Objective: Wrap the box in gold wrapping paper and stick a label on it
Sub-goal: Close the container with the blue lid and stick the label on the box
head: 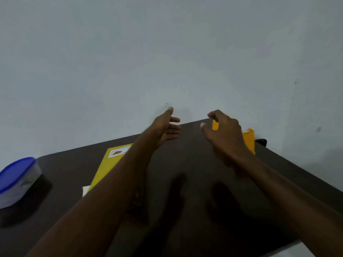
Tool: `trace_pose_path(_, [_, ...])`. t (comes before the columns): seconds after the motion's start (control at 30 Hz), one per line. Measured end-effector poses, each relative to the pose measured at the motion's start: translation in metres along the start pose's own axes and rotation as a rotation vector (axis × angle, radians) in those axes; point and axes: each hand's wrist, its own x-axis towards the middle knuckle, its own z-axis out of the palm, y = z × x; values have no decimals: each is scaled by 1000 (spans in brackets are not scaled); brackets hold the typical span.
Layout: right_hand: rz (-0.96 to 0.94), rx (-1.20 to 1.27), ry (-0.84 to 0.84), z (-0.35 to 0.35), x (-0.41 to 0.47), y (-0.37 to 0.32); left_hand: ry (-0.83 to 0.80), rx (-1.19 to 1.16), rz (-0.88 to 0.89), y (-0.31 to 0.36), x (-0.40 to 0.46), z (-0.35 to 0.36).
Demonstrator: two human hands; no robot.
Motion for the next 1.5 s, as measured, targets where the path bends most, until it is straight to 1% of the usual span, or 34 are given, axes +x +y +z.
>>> trace_pose_path(0.13, [-55,22,-205,35,-19,-41,135,275,105,-10,-41,-56])
trace_pose_path(0.2, [-102,18,-309,51,-31,-59,214,472,143,-17,-61,-78])
trace_pose_path(0.3, [-155,0,-452,71,-50,-84,280,791,210,-34,-89,-106])
trace_pose_path(0.37, [-200,-24,-531,85,-62,-99,304,914,222,-50,-104,-123])
trace_pose_path(0.47, [-246,-60,-661,109,-77,-113,339,1032,186,-76,-115,-142])
trace_pose_path(0.53, [-248,-142,-751,124,-83,-116,339,1022,167,-90,-118,-150])
trace_pose_path(0.63, [-245,-174,-795,141,-83,-113,332,948,173,-101,-115,-157])
trace_pose_path(0.83, [-240,-178,-814,166,-60,-102,364,919,170,-101,-86,-164])
trace_pose_path(1.1, [-242,-178,-802,219,-1,-84,380,875,104,-93,-19,-182])
trace_pose_path(1.27, [-260,-167,-813,251,30,-78,362,897,92,-98,26,-200])
trace_pose_path(1.4, [-261,-186,-819,267,49,-73,375,796,72,-95,58,-208])
trace_pose_path(1.5, [-309,-192,-830,277,59,-71,373,770,122,-99,77,-215])
